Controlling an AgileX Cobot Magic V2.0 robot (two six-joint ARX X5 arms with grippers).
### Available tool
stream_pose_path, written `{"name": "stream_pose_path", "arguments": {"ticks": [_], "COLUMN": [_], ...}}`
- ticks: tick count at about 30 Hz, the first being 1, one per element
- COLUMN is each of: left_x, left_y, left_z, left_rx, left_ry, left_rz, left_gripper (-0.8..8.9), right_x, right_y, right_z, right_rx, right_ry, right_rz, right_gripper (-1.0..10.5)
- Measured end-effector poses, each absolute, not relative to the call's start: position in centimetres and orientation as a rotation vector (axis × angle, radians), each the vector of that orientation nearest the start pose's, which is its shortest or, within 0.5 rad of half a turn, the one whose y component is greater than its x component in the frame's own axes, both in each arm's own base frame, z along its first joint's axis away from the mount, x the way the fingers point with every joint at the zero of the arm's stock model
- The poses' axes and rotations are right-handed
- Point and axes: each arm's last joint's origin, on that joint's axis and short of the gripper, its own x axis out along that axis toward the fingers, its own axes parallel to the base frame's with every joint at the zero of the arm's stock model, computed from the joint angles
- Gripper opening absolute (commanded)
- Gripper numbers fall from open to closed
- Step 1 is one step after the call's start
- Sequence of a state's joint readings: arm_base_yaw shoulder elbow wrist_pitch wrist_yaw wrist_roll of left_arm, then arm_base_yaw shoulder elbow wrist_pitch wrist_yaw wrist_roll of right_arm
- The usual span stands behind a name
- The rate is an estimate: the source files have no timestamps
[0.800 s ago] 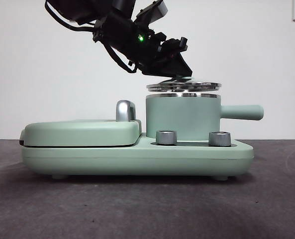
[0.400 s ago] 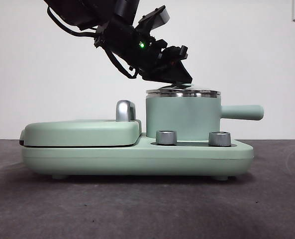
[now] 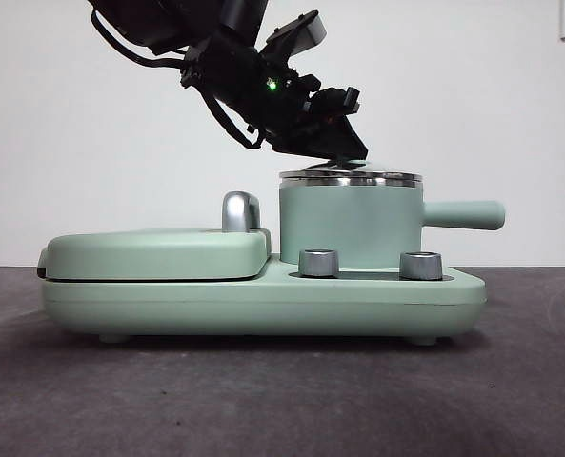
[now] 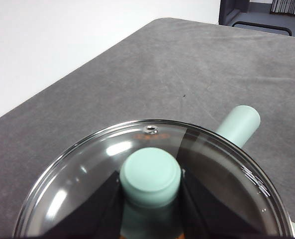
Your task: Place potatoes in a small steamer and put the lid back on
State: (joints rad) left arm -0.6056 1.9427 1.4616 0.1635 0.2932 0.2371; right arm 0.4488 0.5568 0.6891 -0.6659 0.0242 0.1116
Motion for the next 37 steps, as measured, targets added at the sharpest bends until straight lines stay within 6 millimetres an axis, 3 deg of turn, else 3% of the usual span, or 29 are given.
{"name": "stream_pose_path", "arguments": {"ticks": [17, 23, 28, 32, 37], "left_x": [36.6, 36.6, 36.4, 36.1, 35.1], "left_y": [-26.5, -26.4, -26.3, -25.5, -22.9], "left_z": [25.9, 25.9, 26.1, 26.9, 31.1], "left_rx": [0.261, 0.258, 0.259, 0.253, 0.182], "left_ry": [0.265, 0.270, 0.283, 0.301, 0.260], "left_rz": [-0.943, -0.943, -0.947, -0.935, -0.887], "left_gripper": [0.41, 2.78, 2.88, 2.88, 2.87], "right_x": [10.3, 10.3, 10.3, 10.3, 10.3], "right_y": [4.9, 4.9, 4.9, 4.9, 4.9], "right_z": [28.6, 28.6, 28.6, 28.6, 28.6], "right_rx": [-0.018, -0.019, -0.019, -0.019, -0.018], "right_ry": [0.544, 0.544, 0.544, 0.544, 0.544], "right_rz": [0.384, 0.384, 0.384, 0.384, 0.384], "right_gripper": [2.9, 2.9, 2.9, 2.9, 2.9]}}
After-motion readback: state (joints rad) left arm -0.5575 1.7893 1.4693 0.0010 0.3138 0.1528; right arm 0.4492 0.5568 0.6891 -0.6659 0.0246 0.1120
